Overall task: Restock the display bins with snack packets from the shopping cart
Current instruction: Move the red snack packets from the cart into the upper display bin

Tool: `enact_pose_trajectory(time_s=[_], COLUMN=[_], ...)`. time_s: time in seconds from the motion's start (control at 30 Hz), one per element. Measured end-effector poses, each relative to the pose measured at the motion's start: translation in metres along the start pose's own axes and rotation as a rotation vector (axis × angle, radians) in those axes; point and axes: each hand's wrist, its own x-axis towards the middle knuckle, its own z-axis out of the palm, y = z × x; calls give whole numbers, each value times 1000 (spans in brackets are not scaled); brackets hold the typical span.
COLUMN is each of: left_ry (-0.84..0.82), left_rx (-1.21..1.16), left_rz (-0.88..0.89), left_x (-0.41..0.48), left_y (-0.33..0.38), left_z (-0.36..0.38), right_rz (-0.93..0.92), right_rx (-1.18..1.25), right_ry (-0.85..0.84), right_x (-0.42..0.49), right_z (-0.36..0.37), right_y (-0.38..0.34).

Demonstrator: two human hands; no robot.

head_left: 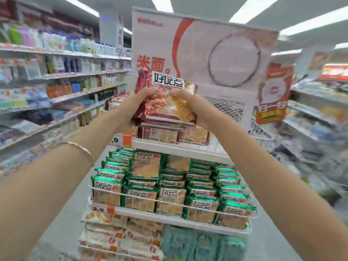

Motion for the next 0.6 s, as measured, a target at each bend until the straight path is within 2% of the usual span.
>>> enact_pose_trajectory(time_s=[0.13,0.27,0.43,0.5,0.6], left_ry=[-111,-130,-20,-18,-51], left_rx=[98,292,519,553,563], left_rz=[24,97,156,128,77], left_x=[45,86,119,126,130], left_y=[-1,-14,-28,-30,-25], left_z=[67,103,114,110,107], right_rz=[28,96,63,41,110], right_rx=[61,65,55,45,54], right_ry=[82,134,219,228,144], right_x=[-5,8,36,42,46], right_z=[-77,-125,-139,-139,-155], right_y=[-1,16,51,60,58])
